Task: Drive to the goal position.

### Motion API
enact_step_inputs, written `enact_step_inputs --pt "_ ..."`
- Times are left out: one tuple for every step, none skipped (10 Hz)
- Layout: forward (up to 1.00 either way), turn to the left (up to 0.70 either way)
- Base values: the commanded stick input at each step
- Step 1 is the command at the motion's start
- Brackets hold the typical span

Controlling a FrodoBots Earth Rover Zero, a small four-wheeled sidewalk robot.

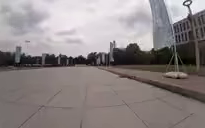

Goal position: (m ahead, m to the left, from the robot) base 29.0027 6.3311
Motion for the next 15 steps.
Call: enact_step_inputs --pt "0.60 0.00" --pt "0.60 0.00" --pt "0.60 0.00" --pt "0.60 0.00" --pt "0.60 0.00" --pt "0.60 0.00" --pt "0.60 0.00" --pt "0.60 0.00" --pt "0.60 0.00" --pt "0.60 0.00" --pt "0.60 0.00" --pt "0.60 0.00" --pt "0.60 0.00" --pt "0.60 0.00" --pt "0.60 0.00"
